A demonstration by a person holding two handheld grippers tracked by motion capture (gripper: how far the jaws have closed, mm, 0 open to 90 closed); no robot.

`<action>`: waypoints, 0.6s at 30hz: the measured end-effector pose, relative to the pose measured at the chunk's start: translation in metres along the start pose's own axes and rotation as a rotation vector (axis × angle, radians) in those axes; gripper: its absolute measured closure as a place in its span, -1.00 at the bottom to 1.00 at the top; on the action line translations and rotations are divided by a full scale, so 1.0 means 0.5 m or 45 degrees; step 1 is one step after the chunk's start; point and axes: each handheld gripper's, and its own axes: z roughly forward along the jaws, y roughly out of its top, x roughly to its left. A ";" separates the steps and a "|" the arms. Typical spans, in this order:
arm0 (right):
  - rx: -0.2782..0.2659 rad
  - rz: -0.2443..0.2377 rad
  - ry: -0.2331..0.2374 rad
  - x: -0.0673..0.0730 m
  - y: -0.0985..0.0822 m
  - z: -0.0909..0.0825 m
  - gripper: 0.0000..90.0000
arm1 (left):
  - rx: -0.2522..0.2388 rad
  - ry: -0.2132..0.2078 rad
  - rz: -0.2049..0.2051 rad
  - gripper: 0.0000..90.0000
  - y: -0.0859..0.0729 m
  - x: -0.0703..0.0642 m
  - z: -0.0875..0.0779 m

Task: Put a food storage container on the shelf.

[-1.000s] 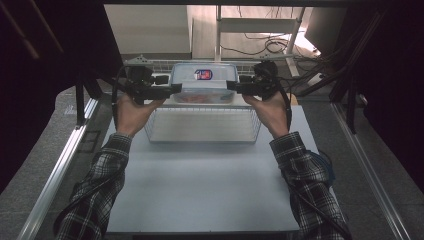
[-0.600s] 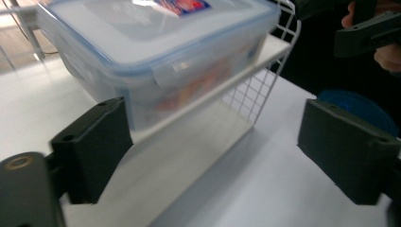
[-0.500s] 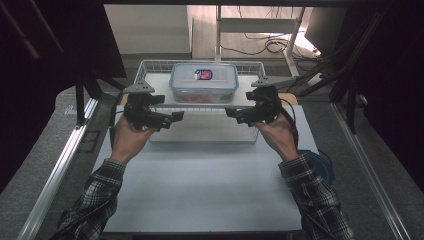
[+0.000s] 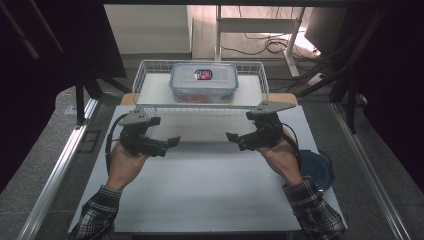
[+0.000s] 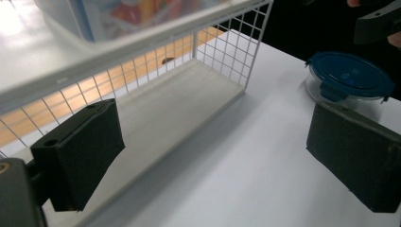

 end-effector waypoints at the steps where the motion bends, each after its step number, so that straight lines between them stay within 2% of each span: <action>1: 0.004 0.002 0.005 0.003 -0.007 0.000 -0.95 | 0.001 -0.005 -0.004 -0.93 -0.008 -0.003 0.001; 4: 0.002 -0.005 0.013 0.011 -0.028 -0.002 -0.96 | -0.003 -0.059 -0.018 -0.95 -0.035 -0.011 0.005; 7: 0.003 0.003 0.013 0.019 -0.048 -0.005 -0.96 | -0.005 -0.077 -0.027 -0.95 -0.059 -0.018 0.008; 14: -0.003 0.015 0.005 0.035 -0.092 -0.013 -0.96 | -0.019 -0.070 -0.024 -0.92 -0.094 -0.034 0.003; 18: 0.007 0.021 -0.009 0.038 -0.119 -0.012 -0.96 | -0.001 -0.057 -0.018 -0.92 -0.115 -0.046 0.004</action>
